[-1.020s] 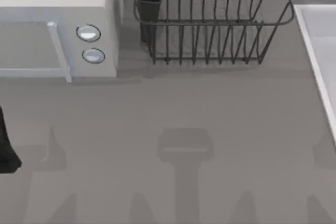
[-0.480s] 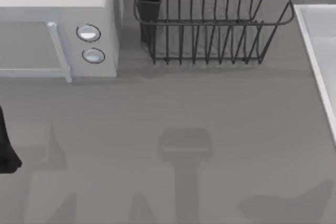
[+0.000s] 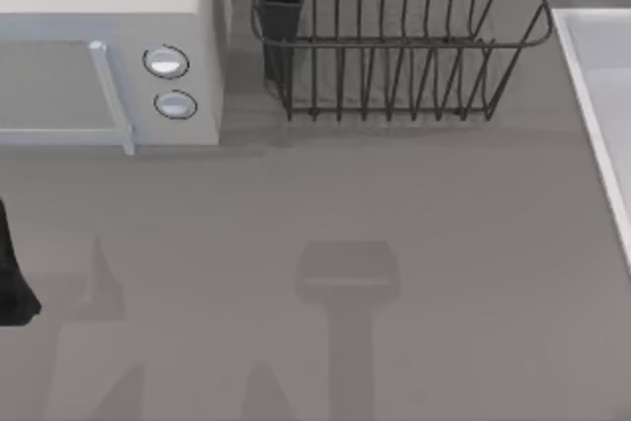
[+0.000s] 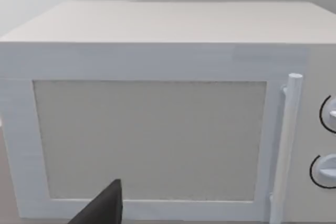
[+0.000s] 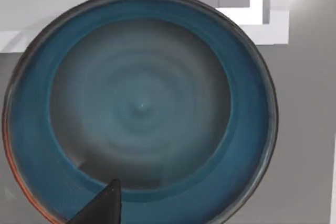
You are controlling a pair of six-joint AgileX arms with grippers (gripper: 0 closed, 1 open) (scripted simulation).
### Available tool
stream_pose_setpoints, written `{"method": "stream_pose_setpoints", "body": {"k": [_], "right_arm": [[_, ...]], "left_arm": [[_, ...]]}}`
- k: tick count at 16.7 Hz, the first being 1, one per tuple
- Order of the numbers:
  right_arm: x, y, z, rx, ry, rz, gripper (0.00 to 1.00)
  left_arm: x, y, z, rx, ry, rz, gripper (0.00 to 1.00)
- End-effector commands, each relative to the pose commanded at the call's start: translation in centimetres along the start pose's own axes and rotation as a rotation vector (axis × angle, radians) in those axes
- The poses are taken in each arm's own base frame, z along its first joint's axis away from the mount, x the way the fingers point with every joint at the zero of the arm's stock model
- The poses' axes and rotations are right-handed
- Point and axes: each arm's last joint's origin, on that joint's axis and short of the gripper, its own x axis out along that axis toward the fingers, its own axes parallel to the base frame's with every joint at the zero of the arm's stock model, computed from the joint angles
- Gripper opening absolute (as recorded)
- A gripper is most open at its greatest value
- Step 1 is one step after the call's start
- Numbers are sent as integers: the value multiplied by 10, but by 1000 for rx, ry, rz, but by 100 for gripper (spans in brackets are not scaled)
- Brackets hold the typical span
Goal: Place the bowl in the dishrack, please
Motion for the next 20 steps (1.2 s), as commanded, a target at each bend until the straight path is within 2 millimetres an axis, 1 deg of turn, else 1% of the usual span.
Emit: {"method": "stream_pose_setpoints", "body": {"k": [3, 5, 7, 11, 13, 15, 20], "right_arm": [[13, -31, 4, 8, 87, 72, 100], [18, -43, 5, 11, 116, 101, 100], [20, -47, 5, 12, 124, 110, 100], [20, -45, 6, 8, 123, 108, 100], [25, -45, 5, 10, 125, 111, 100], [42, -44, 4, 12, 127, 113, 100], [101, -39, -3, 11, 116, 103, 100]], "left_arm": [[0, 0, 0, 0, 0, 0, 100], [0, 0, 0, 0, 0, 0, 100], [0, 0, 0, 0, 0, 0, 100], [0, 0, 0, 0, 0, 0, 100], [0, 0, 0, 0, 0, 0, 100], [0, 0, 0, 0, 0, 0, 100], [0, 0, 0, 0, 0, 0, 100]]}}
